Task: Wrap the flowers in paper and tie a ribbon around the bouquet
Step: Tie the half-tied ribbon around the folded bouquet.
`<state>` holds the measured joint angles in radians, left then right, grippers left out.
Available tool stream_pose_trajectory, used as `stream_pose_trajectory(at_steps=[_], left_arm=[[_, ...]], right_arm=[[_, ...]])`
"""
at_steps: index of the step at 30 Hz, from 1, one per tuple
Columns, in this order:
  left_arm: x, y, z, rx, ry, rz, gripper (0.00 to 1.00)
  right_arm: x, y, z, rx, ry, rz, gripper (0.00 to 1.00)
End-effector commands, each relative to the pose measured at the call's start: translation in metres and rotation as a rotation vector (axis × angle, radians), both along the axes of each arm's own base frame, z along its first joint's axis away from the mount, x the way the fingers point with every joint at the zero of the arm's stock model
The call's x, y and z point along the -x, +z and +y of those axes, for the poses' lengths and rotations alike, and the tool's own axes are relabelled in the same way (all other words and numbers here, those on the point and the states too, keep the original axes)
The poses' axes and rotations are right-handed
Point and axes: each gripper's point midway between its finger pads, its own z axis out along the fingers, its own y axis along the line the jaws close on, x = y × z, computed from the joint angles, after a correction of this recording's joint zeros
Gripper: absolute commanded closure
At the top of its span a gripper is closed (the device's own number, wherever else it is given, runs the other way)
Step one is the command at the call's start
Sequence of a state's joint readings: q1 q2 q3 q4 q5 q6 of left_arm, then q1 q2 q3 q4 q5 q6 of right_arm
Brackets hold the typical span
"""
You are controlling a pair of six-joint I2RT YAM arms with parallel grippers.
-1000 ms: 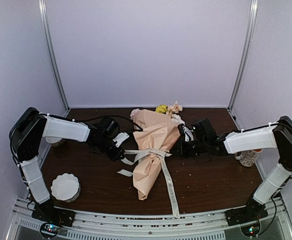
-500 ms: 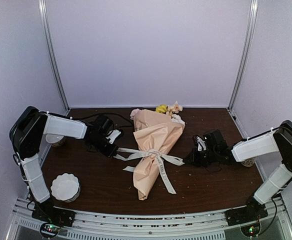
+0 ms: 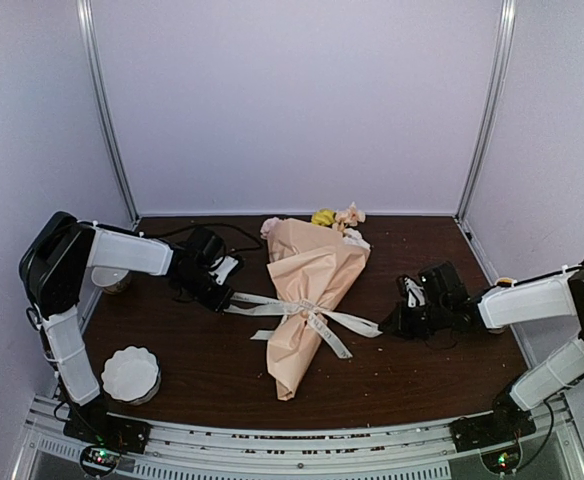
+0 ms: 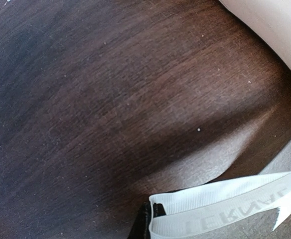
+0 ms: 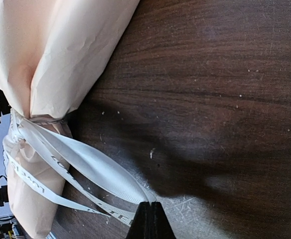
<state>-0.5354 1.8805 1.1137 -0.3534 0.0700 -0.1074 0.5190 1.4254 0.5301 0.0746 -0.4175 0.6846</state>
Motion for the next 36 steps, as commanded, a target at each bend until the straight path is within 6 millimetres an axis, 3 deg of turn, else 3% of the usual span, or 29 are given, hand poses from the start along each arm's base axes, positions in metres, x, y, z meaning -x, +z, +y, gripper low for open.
stream_pose_trajectory(at_steps=[1,11,36], left_arm=[[0.005,-0.022,0.024,-0.092,0.048,0.059,1.0],[0.005,-0.025,0.027,-0.109,0.052,0.062,1.0],[0.011,-0.037,0.027,-0.111,0.045,0.097,1.0]], right_arm=[[0.012,-0.016,-0.017,0.072,-0.008,0.046,1.0],[0.025,-0.024,-0.029,0.111,0.009,0.084,1.0],[0.023,-0.037,-0.037,0.119,0.011,0.13,1.0]])
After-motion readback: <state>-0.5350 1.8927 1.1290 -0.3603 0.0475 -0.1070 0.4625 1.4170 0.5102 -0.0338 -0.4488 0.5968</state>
